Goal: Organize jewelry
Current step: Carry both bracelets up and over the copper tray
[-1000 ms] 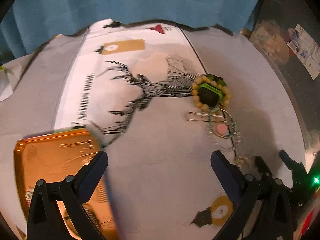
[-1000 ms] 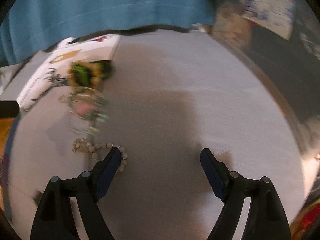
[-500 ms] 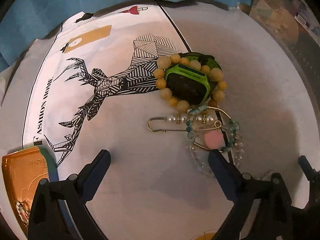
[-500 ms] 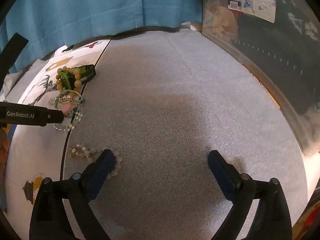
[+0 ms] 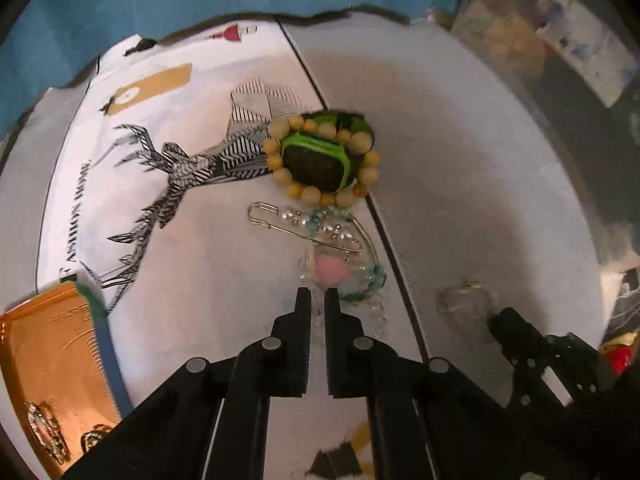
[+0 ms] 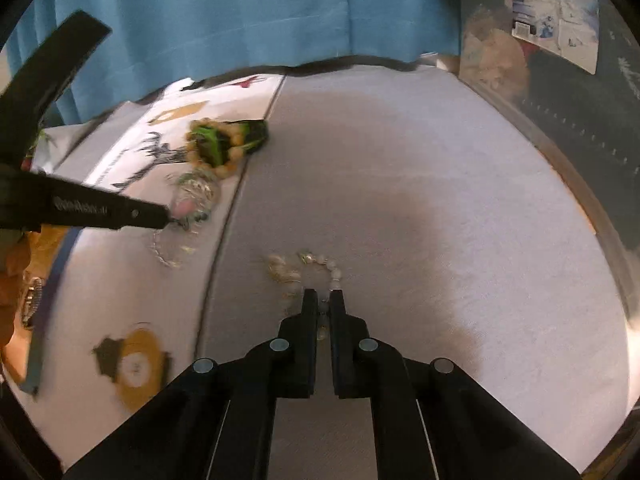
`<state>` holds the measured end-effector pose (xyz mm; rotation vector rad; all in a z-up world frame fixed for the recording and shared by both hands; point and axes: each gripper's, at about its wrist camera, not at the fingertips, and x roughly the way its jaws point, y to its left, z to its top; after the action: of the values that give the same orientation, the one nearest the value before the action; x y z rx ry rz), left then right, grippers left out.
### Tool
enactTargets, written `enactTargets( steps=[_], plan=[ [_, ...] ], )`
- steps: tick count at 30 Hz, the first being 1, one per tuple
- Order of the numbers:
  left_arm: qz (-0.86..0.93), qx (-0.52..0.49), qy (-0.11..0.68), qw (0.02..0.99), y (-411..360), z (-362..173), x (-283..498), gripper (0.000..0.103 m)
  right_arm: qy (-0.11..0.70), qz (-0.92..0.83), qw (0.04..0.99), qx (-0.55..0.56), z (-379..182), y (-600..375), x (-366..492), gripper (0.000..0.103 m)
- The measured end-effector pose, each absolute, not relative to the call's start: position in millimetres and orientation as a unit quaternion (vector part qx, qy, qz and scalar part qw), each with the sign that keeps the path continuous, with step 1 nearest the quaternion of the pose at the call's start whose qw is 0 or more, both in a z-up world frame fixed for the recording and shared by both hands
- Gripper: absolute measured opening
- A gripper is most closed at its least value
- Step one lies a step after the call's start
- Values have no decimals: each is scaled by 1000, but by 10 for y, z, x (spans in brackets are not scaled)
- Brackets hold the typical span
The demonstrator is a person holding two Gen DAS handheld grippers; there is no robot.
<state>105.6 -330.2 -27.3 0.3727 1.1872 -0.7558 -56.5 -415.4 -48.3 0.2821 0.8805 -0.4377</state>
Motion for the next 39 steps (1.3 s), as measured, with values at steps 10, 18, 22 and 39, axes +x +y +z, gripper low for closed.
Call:
enactTargets(
  steps=[10, 18, 22, 39],
  plan=[
    [-378, 122, 525, 753, -2707, 363, 917, 4, 364, -217, 896, 131, 220, -3920, -817, 6],
    [-385, 103, 491, 775, -2084, 799, 598, 4, 350, -205, 905, 125, 588, -3413, -1058, 6],
    [-392, 98, 470, 785, -1672, 1001, 304, 4, 346, -196, 909, 125, 739, -3084, -1243, 6],
    [-391, 65, 437, 808, 64, 1253, -833, 4, 384, -110, 914, 69, 868, -1267, -1938, 6]
  ],
)
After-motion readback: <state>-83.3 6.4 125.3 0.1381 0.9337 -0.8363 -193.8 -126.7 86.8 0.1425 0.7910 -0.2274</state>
